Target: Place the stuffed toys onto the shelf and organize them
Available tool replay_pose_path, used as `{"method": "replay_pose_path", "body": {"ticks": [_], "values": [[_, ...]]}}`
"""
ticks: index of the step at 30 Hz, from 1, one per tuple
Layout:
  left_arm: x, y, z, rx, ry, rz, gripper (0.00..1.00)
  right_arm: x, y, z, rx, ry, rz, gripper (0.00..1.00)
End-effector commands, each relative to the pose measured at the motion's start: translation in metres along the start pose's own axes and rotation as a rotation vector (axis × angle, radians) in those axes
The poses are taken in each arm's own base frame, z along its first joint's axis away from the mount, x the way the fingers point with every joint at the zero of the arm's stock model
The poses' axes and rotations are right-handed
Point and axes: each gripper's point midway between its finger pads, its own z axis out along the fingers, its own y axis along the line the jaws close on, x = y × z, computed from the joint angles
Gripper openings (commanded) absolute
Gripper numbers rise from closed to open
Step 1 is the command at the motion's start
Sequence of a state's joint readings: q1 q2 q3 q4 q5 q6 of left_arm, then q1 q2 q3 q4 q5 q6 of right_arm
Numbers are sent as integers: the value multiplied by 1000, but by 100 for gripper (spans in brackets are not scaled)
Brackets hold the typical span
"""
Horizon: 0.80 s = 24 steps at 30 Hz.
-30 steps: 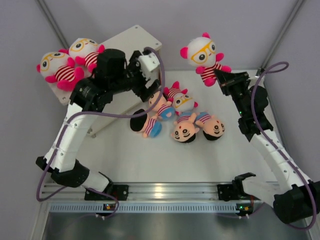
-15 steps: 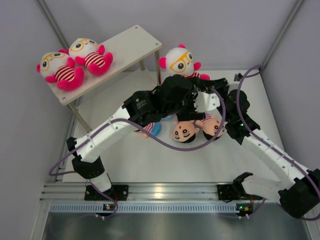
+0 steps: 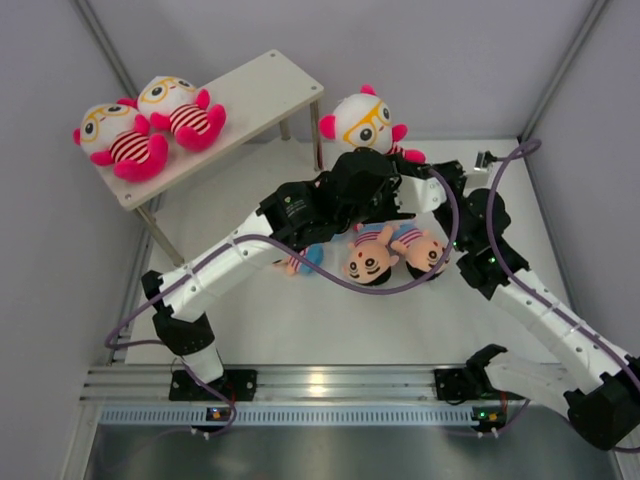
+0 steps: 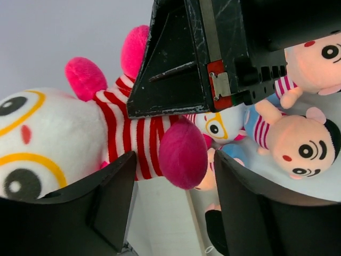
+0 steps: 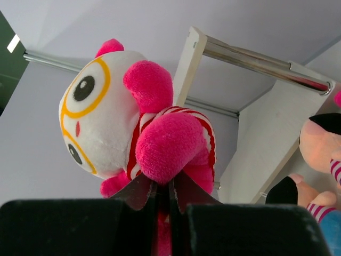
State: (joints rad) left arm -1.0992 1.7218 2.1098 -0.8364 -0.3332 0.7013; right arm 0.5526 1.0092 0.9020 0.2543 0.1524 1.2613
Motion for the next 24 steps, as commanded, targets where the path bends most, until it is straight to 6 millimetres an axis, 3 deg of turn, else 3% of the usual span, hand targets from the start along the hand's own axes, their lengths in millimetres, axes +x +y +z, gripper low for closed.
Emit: {"method": "replay_pose_path", "body": {"ticks": [1,4,5,6,7,10,11,14,15,18,21,24], "values": [[-12,13,7,-58,-40,-30,60,-3,33,-11,-106,-4,42,0],[-15,18,9,-70,-55,-44,45,2,37,-11,-125,21,51,0],[-16,18,11,-68,-56,-49,35,2,36,-11,-127,26,50,0],[-17,22,10,-74,-64,-63,10,3,37,-11,-127,28,51,0],[-18,24,9,-79,-67,-71,0,3,35,-9,-122,27,44,0],[-15,43,2,-124,-73,-96,0,2,35,-6,-118,23,-14,4],[-15,50,0,-137,-80,-102,0,2,33,-5,-109,22,-35,18],[-8,87,-13,-171,-131,-133,0,-3,36,-3,-94,19,-112,44],[7,109,-15,-201,-119,-137,0,-8,38,-3,-88,15,-130,52],[34,160,-29,-312,-92,-107,0,-22,43,-6,-85,-24,-200,56],[50,195,-44,-398,-79,-72,0,-37,38,-12,-41,-90,-250,56],[51,210,-54,-418,-105,-57,0,-47,36,-19,-27,-136,-262,56]]}}
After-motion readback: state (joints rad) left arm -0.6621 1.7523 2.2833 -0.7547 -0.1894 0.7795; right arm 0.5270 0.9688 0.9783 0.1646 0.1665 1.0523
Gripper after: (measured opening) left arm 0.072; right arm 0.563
